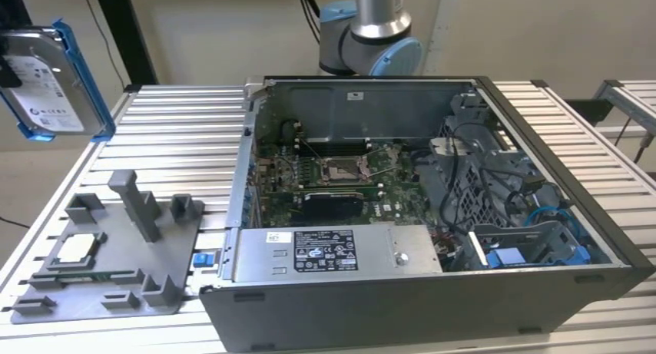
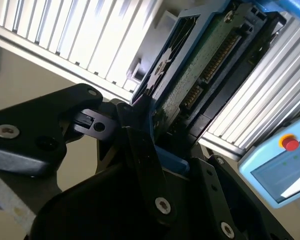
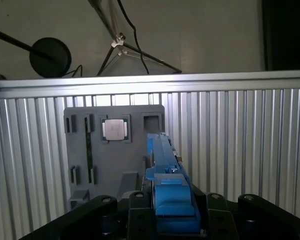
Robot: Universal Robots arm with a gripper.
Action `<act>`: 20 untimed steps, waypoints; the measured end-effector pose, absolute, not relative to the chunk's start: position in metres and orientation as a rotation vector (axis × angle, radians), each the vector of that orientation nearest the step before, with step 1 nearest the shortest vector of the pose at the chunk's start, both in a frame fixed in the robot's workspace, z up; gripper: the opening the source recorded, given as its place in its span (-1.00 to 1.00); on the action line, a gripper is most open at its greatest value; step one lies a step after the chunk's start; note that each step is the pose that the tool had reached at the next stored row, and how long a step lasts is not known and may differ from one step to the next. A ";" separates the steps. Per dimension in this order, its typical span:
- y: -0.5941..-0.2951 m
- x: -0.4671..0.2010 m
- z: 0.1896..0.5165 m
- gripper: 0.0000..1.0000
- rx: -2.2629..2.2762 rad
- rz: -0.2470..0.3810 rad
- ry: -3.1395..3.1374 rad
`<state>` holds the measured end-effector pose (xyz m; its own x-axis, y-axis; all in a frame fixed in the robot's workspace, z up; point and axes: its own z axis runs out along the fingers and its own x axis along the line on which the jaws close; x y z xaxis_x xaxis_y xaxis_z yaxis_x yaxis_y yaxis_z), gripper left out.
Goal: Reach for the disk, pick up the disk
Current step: 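Pick up the disk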
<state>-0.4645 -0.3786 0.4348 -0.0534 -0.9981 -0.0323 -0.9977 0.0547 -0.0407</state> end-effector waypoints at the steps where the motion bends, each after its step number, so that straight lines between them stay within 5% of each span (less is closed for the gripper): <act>1: -0.379 -0.465 0.436 -1.00 -2.125 -0.011 2.243; 20: -0.378 -0.465 0.472 -1.00 -2.125 -0.011 2.243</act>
